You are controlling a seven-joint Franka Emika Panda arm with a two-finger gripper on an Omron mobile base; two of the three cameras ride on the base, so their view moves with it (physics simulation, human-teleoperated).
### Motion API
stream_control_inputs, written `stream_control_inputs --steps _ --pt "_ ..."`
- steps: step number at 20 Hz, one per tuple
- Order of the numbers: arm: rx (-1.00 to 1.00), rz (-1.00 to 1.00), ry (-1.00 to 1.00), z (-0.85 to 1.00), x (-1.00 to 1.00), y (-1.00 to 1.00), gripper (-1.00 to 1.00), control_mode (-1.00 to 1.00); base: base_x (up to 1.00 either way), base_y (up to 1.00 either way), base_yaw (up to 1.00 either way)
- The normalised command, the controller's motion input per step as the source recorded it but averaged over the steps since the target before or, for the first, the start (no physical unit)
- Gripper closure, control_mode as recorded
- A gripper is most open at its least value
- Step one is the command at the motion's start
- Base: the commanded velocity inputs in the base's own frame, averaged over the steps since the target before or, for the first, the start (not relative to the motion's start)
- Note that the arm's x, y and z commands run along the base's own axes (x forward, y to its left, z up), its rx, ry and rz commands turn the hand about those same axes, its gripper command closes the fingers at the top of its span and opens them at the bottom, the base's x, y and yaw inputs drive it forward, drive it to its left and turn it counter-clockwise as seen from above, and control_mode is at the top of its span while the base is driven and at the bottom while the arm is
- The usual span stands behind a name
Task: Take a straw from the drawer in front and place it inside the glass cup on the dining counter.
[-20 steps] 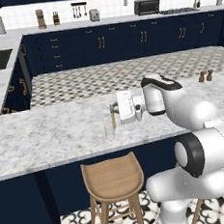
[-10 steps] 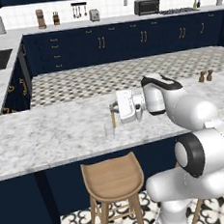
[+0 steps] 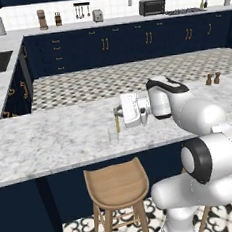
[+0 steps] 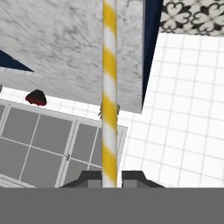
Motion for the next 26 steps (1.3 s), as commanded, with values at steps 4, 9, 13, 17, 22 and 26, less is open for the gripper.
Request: stream_control_inputs --steps 4,9,13,17,22,26 --pt "0.00 0.00 0.04 0.00 0.00 0.03 1.00 -1.00 0.00 0.00 0.00" --pt "0.00 0.00 0.07 0.01 0.02 0.15 1.00 -1.00 0.00 0.00 0.00" --pt "0.00 0.00 0.00 0.00 0.00 0.05 1.00 -1.00 0.00 0.00 0.00" --pt "0.00 0.00 0.00 0.00 0.00 0.00 1.00 -1.00 0.00 0.00 0.00" --pt "-0.02 0.00 0.05 -0.04 0.02 0.09 1.00 -1.00 0.00 0.00 0.00" --pt "0.02 0.00 0.00 -0.02 0.18 0.05 1.00 -1.00 0.00 0.00 0.00"
